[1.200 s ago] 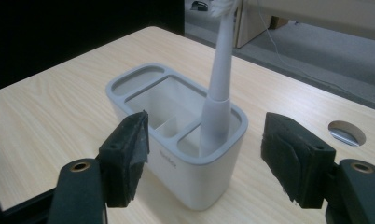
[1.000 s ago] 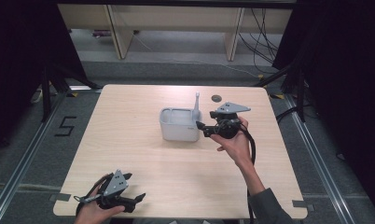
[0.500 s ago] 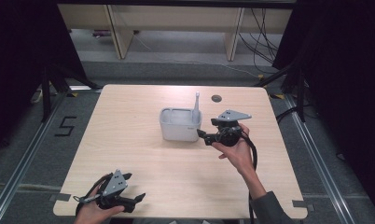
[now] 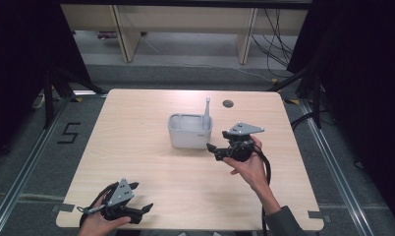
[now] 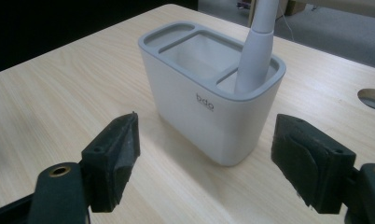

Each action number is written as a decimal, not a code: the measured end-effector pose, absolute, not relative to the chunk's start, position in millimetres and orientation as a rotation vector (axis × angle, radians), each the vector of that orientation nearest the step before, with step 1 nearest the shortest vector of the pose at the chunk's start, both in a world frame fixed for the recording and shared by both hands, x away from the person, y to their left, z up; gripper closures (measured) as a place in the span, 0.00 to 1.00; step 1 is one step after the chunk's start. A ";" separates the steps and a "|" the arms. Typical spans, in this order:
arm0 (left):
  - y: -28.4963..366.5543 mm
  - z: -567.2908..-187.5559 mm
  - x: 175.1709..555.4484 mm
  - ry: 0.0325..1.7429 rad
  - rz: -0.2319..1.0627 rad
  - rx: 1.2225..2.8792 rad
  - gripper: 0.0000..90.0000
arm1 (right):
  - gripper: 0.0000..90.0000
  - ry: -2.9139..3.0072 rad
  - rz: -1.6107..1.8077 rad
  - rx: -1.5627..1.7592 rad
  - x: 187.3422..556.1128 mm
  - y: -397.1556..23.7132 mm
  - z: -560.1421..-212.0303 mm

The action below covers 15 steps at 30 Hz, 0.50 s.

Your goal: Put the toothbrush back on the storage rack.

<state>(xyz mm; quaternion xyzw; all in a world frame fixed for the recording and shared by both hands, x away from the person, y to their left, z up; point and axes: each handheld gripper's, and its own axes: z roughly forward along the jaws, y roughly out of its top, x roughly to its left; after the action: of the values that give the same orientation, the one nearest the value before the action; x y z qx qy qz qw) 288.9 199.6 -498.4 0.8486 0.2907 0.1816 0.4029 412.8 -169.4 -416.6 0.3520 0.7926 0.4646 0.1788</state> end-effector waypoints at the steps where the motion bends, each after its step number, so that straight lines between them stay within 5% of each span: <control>1: 199.4 -498.5 288.9 0.734 0.458 2.140 0.17 | 0.27 2.251 1.318 0.996 412.0 -169.8 -417.8; 15: 198.8 -499.8 289.2 0.748 0.454 2.126 0.17 | 0.25 2.253 1.330 0.993 395.0 -179.0 -429.7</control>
<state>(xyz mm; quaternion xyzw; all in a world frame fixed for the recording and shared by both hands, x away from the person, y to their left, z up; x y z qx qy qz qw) 289.2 198.8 -499.8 0.8439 0.2968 0.1801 0.4090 395.0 -179.0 -429.7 0.3497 0.7932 0.4684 0.1707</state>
